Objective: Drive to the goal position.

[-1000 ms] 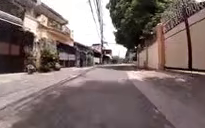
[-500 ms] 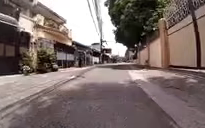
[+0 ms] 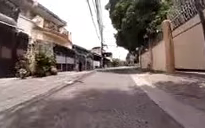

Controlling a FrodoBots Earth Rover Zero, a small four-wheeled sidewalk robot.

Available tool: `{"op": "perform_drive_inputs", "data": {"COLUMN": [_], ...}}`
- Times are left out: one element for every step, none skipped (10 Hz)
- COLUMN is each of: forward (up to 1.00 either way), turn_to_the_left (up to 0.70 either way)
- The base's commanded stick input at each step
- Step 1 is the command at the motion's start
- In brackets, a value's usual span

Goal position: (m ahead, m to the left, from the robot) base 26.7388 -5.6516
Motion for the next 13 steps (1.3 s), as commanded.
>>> {"op": "perform_drive_inputs", "data": {"forward": [0.7, 0.7, 0.7, 0.7, 0.7, 0.7, 0.7, 0.7, 0.7, 0.7, 0.7, 0.7, 0.7], "turn_to_the_left": [-0.23, 0.0, 0.0, 0.0, 0.0, 0.0, 0.0, 0.0, 0.0, 0.0, 0.0, 0.0, 0.0]}}
